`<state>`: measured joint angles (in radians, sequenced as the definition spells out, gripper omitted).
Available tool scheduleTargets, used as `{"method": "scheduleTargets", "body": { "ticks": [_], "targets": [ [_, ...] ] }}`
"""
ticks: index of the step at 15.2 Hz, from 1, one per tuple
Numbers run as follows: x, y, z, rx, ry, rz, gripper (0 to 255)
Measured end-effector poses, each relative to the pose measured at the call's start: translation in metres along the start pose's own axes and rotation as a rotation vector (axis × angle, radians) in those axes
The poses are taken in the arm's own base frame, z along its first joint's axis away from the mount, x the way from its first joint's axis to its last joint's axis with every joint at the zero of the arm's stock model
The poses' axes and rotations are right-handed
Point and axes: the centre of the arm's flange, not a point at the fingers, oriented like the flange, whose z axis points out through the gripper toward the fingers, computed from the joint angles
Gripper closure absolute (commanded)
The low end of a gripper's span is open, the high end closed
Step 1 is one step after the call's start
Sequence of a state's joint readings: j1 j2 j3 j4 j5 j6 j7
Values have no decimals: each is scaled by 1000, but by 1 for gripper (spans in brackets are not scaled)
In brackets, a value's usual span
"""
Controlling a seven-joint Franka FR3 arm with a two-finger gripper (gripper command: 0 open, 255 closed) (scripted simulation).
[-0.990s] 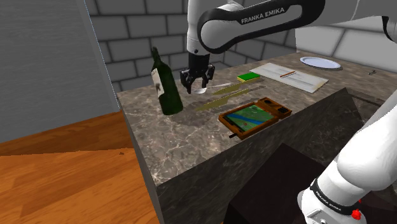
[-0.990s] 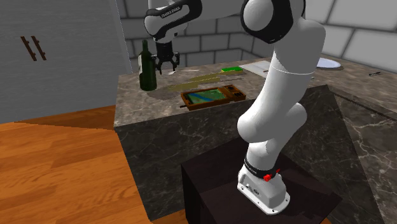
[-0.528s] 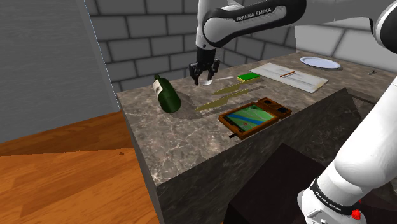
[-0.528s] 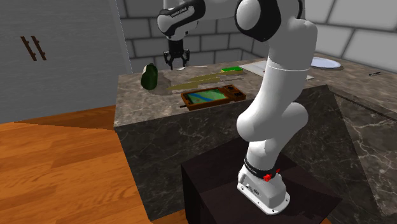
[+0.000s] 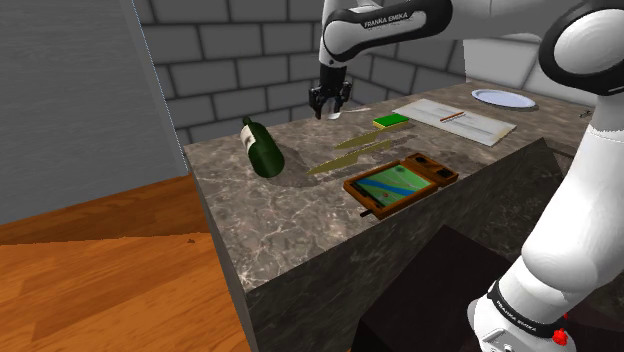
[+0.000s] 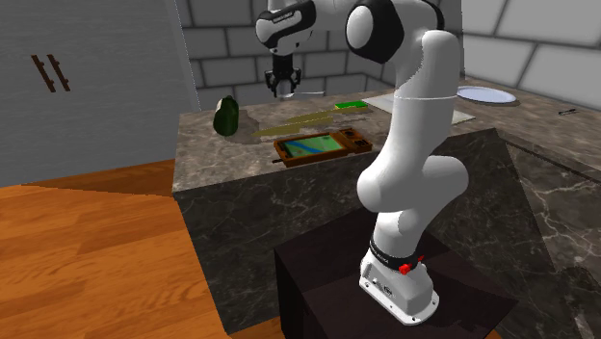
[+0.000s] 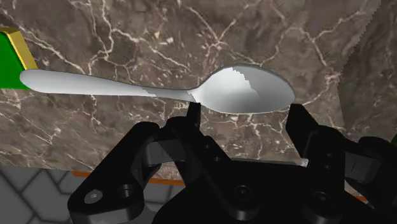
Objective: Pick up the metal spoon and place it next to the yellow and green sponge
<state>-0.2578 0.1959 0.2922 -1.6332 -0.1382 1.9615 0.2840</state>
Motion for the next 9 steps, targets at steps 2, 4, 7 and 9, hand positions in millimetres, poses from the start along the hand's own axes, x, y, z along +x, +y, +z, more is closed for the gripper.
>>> {"method": "scheduleTargets", "body": {
  "ticks": [2, 4, 7, 9],
  "targets": [
    [17, 17, 1, 0, 0, 0, 255],
    [33, 39, 8, 0, 0, 0, 255],
    [62, 67, 12, 0, 0, -1, 255],
    [79, 88, 16, 0, 0, -1, 255]
  ]
}}
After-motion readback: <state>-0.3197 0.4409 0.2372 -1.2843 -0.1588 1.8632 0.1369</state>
